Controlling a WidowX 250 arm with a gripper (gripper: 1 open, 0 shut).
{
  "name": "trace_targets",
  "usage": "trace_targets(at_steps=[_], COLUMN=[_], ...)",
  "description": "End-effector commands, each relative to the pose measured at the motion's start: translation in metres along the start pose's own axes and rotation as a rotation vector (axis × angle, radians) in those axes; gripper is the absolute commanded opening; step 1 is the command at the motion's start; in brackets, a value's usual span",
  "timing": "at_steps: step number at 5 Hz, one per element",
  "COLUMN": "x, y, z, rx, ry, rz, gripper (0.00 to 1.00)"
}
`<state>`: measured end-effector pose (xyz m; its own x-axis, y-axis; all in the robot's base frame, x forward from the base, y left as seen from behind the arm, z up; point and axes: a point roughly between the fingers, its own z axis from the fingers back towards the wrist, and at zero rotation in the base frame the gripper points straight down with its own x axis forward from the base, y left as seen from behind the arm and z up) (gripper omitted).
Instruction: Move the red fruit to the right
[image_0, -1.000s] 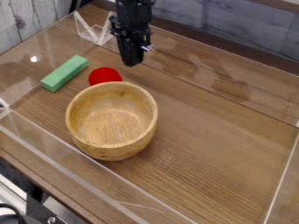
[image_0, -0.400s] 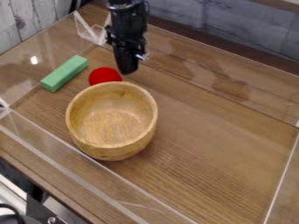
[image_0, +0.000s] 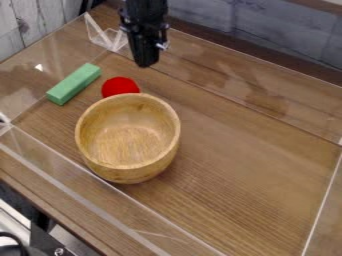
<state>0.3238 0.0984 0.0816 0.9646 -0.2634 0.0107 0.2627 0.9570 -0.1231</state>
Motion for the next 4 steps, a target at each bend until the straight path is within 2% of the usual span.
trace_targets(at_steps=[1, 3, 4], x=[-0.001, -0.006, -0.011], y=[0.004, 0.025, 0.033], z=[0.006, -0.001, -0.01], rx=[0.049, 0.064, 0.066], ry=[-0.046, -0.005, 0.012], rz=[0.053, 0.033, 0.05], gripper=[1.0, 1.0, 1.0])
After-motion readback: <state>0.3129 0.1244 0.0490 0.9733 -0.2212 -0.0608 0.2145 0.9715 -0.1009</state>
